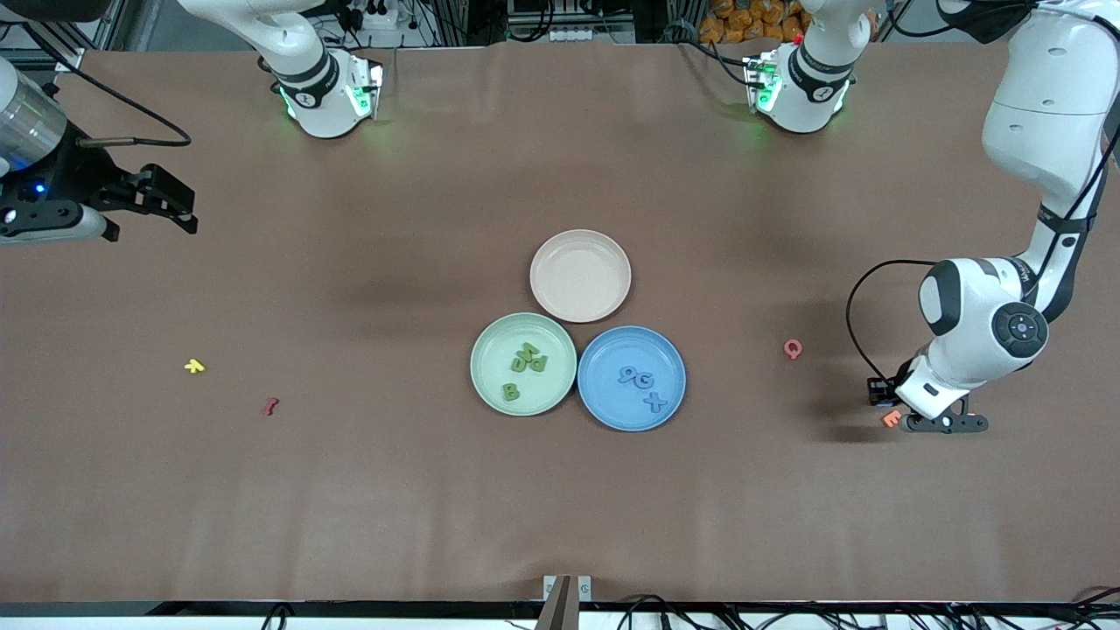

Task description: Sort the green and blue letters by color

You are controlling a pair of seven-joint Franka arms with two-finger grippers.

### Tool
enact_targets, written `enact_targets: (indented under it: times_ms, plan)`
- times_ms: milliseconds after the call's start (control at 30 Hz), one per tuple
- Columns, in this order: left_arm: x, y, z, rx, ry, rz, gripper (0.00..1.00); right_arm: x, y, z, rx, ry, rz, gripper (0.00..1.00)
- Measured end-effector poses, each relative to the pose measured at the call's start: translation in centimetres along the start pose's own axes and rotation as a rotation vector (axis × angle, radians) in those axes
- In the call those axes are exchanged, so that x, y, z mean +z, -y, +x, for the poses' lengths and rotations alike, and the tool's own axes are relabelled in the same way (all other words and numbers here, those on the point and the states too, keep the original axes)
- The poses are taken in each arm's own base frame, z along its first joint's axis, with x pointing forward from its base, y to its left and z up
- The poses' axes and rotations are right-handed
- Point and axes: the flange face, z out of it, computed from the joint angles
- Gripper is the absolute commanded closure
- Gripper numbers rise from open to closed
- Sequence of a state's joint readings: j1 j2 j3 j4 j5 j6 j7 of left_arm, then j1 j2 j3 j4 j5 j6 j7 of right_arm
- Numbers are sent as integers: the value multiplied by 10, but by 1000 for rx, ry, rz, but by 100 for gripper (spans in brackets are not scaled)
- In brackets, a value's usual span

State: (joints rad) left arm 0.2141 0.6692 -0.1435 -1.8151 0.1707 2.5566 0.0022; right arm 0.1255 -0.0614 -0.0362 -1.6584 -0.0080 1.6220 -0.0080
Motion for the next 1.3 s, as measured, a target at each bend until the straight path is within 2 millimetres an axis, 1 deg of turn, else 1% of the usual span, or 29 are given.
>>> enact_targets:
  times_ms: [100, 367, 567, 867, 1033, 1300]
  plan:
    - [0, 0, 0, 0, 0, 0, 75, 0, 0, 0, 0, 0, 0, 0]
    - [0, 0, 0, 0, -3, 0, 80, 0, 0, 0, 0, 0, 0, 0]
    - [-4, -1, 3, 2, -18, -1, 80, 0, 0, 0, 0, 0, 0, 0]
    - [-15, -7, 8, 10, -37, 0, 80, 0, 0, 0, 0, 0, 0, 0]
    - [-24, -17, 11, 4, -45, 0, 80, 0, 0, 0, 0, 0, 0, 0]
    - [-48, -47, 15, -20, -31, 5, 80, 0, 0, 0, 0, 1, 0, 0]
